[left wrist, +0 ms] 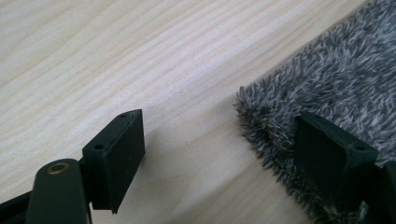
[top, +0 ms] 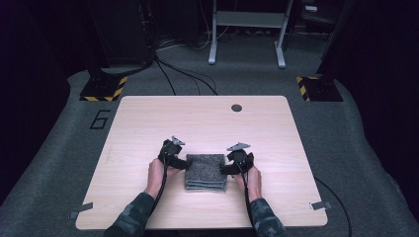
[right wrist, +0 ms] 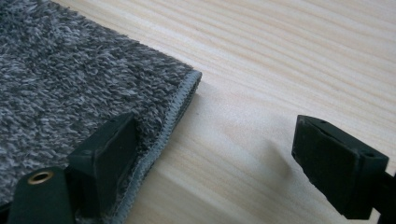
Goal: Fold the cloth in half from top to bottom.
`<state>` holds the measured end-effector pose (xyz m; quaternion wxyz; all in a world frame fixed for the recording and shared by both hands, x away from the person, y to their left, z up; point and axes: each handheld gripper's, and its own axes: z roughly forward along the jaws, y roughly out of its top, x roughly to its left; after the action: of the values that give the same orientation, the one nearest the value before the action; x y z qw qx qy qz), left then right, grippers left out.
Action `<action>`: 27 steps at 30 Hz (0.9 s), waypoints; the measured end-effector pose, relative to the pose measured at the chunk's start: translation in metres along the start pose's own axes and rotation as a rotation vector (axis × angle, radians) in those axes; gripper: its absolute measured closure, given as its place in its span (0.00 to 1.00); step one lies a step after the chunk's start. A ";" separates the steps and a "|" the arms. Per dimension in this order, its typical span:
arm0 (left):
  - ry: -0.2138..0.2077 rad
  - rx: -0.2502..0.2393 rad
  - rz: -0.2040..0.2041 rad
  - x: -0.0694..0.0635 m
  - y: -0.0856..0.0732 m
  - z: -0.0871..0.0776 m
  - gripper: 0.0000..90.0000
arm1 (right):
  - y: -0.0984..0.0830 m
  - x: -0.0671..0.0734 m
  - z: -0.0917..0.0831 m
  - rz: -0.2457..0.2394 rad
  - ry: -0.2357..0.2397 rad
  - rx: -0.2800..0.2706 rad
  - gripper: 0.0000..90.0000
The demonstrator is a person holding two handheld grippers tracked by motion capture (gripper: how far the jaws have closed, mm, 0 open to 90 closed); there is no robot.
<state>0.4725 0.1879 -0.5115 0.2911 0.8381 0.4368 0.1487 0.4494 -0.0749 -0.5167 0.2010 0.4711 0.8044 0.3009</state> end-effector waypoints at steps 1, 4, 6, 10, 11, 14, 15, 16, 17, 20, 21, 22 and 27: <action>0.003 -0.002 0.002 0.000 0.001 0.001 0.22 | 0.000 -0.001 0.000 0.005 0.003 0.001 0.15; -0.004 0.004 0.004 0.000 0.002 0.001 0.22 | 0.000 -0.002 0.000 0.004 0.000 0.004 0.15; -0.008 0.002 0.000 0.000 0.003 0.002 0.21 | 0.000 -0.004 0.000 0.006 0.000 0.004 0.14; 0.008 -0.001 -0.012 -0.001 0.002 0.000 0.18 | 0.001 -0.003 0.001 -0.014 0.002 0.005 0.13; 0.007 -0.008 -0.011 0.000 0.002 -0.003 0.17 | 0.002 -0.004 0.000 -0.015 0.013 -0.001 0.14; -0.001 -0.035 -0.026 0.003 0.002 -0.014 0.16 | 0.001 -0.010 -0.005 0.006 0.048 -0.027 0.13; -0.003 -0.049 -0.027 0.004 0.001 -0.018 0.16 | 0.001 -0.012 -0.008 0.016 0.053 -0.029 0.13; -0.007 -0.063 -0.030 0.004 0.000 -0.023 0.16 | 0.001 -0.014 -0.011 0.014 0.056 -0.038 0.13; -0.002 -0.073 -0.031 0.003 -0.001 -0.027 0.16 | 0.001 -0.015 -0.015 0.020 0.066 -0.041 0.13; -0.001 -0.102 -0.026 0.002 -0.006 -0.042 0.15 | 0.000 -0.020 -0.025 0.028 0.067 -0.056 0.12; -0.001 -0.102 -0.026 0.002 -0.006 -0.042 0.15 | -0.001 -0.024 -0.030 0.029 0.074 -0.070 0.12; 0.006 -0.117 -0.019 0.003 -0.010 -0.053 0.14 | -0.002 -0.027 -0.035 0.034 0.075 -0.076 0.12; 0.027 -0.128 0.009 0.007 -0.022 -0.073 0.13 | -0.012 -0.044 -0.058 0.047 0.067 -0.106 0.12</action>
<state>0.4256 0.2292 -0.4678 0.3374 0.8176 0.4267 0.1889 0.4276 -0.1349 -0.4798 0.1914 0.4683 0.7824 0.3632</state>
